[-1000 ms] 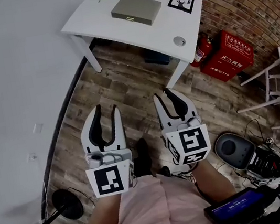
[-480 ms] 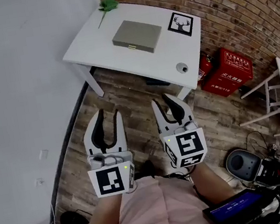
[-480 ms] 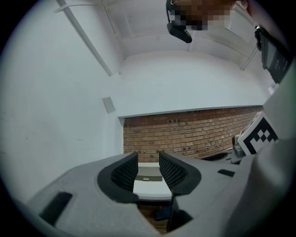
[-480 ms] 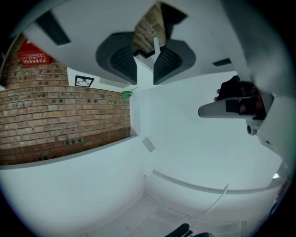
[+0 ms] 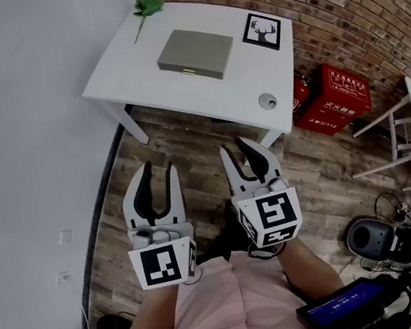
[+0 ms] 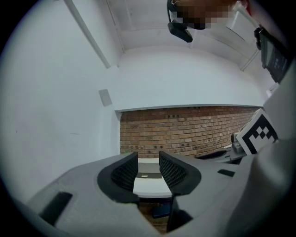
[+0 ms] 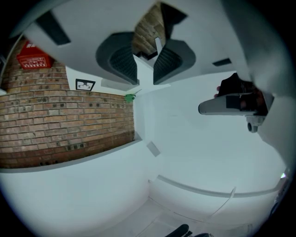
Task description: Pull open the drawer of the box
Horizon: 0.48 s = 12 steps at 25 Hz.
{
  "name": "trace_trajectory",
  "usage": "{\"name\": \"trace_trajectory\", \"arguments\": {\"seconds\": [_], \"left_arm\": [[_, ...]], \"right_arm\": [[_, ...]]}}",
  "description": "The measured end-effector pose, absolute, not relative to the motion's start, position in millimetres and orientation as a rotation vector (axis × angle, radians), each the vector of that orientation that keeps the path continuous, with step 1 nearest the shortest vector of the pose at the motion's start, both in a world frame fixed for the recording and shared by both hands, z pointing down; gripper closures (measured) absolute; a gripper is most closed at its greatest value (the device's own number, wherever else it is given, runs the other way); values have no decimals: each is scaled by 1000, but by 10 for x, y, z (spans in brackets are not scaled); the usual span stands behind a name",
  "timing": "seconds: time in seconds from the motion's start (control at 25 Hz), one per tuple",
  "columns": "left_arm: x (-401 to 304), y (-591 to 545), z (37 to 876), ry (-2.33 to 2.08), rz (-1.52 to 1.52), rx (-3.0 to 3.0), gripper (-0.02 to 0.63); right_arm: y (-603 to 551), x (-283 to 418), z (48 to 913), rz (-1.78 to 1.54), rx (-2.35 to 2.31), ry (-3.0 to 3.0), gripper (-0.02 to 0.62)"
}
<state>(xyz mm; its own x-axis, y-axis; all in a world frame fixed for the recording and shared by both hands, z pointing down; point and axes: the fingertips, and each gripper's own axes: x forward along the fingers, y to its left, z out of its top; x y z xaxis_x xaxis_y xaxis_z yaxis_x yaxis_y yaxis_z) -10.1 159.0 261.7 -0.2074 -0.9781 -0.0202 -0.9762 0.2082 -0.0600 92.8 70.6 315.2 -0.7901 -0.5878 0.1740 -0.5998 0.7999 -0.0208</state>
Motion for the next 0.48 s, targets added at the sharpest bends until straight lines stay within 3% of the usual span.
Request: {"name": "trace_trajectory", "arguments": {"seconds": [0.48], "left_arm": [[-524, 744, 2899, 2397, -107, -1998, 456]], "right_arm": [[-114, 521, 3424, 167, 950, -2780, 480]]}}
